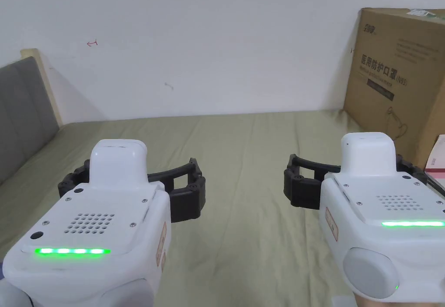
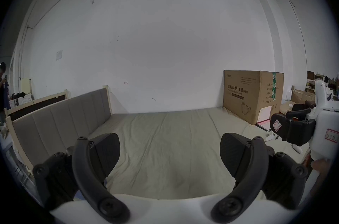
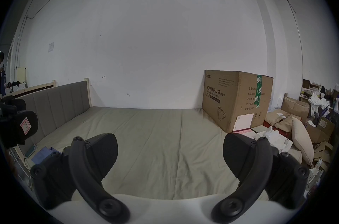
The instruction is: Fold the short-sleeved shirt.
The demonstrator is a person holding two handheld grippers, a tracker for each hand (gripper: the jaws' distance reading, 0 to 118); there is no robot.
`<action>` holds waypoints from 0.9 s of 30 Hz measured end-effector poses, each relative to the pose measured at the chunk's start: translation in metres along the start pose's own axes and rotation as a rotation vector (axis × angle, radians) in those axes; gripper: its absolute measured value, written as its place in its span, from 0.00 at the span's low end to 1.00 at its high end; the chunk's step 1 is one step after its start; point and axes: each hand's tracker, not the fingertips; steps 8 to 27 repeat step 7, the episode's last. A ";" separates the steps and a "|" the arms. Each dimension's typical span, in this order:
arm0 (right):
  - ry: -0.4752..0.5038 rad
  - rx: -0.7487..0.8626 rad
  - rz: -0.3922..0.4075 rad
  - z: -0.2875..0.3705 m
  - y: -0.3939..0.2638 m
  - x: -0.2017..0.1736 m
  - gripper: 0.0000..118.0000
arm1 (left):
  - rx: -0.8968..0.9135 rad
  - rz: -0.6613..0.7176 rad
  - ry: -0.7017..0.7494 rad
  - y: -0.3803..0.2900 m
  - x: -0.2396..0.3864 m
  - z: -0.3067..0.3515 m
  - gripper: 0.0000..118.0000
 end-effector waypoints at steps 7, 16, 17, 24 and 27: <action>0.002 -0.010 0.013 0.000 -0.002 -0.003 0.97 | -0.037 0.027 0.010 -0.002 -0.002 0.002 0.95; 0.002 -0.010 0.013 0.000 -0.002 -0.003 0.97 | -0.037 0.027 0.010 -0.002 -0.002 0.002 0.95; 0.002 -0.010 0.013 0.000 -0.002 -0.003 0.97 | -0.037 0.027 0.010 -0.002 -0.002 0.002 0.95; 0.002 -0.010 0.013 0.000 -0.002 -0.003 0.97 | -0.037 0.027 0.010 -0.002 -0.002 0.002 0.95; 0.002 -0.010 0.013 0.000 -0.002 -0.003 0.97 | -0.037 0.027 0.010 -0.002 -0.002 0.002 0.95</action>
